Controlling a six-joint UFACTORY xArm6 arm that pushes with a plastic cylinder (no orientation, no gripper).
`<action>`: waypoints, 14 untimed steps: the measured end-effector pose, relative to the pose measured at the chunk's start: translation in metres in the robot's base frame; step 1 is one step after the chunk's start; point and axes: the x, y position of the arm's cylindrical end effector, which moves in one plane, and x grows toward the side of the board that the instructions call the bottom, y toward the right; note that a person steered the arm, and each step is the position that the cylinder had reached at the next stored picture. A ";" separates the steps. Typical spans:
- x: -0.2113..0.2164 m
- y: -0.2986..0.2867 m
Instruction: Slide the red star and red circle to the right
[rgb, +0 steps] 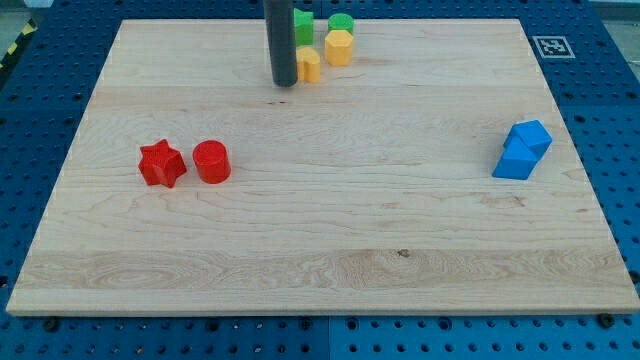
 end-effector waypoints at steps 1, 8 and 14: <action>-0.009 -0.006; 0.006 0.033; 0.122 -0.243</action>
